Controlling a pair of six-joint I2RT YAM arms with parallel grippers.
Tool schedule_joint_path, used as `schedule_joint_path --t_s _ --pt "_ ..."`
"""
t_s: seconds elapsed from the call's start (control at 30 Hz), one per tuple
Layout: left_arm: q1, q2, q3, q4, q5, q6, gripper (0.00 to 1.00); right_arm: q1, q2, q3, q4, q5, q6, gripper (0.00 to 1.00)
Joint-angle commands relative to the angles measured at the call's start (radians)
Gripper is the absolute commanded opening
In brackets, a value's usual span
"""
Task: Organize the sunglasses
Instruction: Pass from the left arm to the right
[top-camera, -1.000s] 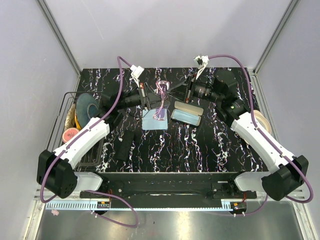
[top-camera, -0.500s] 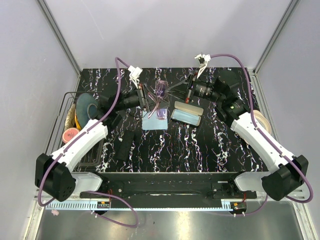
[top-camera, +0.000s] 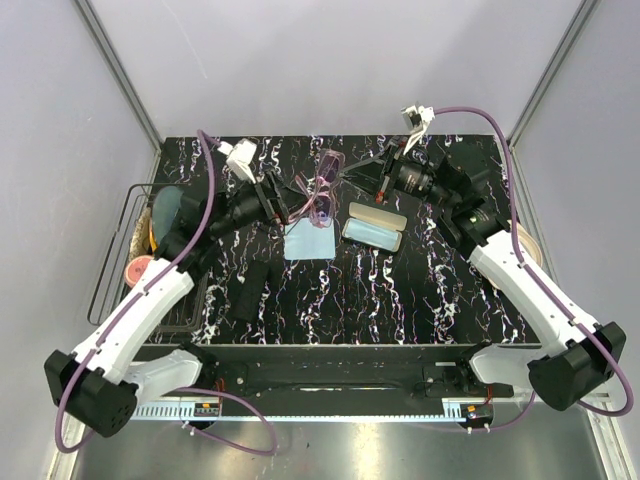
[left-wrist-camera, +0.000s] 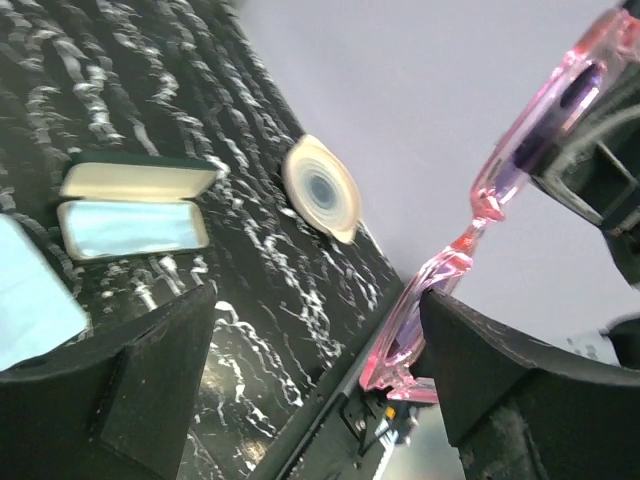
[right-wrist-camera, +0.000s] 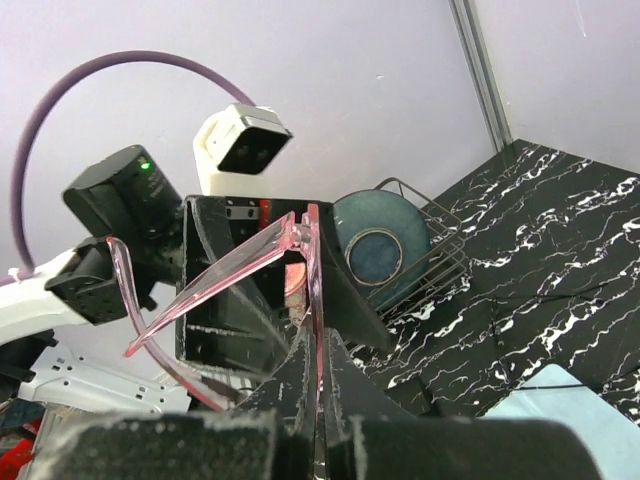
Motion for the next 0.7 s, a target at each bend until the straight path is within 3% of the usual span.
schedule_joint_path --t_s 0.0,0.07,0.13,0.17,0.27,0.37,0.67 --pt "0.007 -0.087 0.070 -0.185 -0.331 0.055 0.87 0.004 -0.032 0.018 0.030 0.026 -0.005 0.00" --pt "0.008 -0.113 0.098 -0.221 -0.414 0.066 0.77 0.004 -0.030 0.015 0.027 0.029 0.004 0.00" --pt "0.010 -0.157 0.092 -0.180 -0.390 0.076 0.68 0.002 -0.018 0.019 0.021 0.024 0.012 0.00" --pt "0.010 -0.173 0.084 -0.103 -0.317 0.078 0.56 0.004 -0.015 0.018 0.021 0.020 0.019 0.00" --pt "0.008 -0.213 0.044 0.083 -0.146 0.058 0.40 0.002 -0.007 0.013 0.025 0.009 0.032 0.00" --pt "0.008 -0.219 0.026 0.196 -0.044 0.037 0.34 0.002 0.005 0.013 0.042 -0.017 0.045 0.00" --pt "0.008 -0.213 -0.045 0.536 0.134 -0.080 0.34 0.004 0.034 0.013 0.079 -0.092 0.108 0.00"
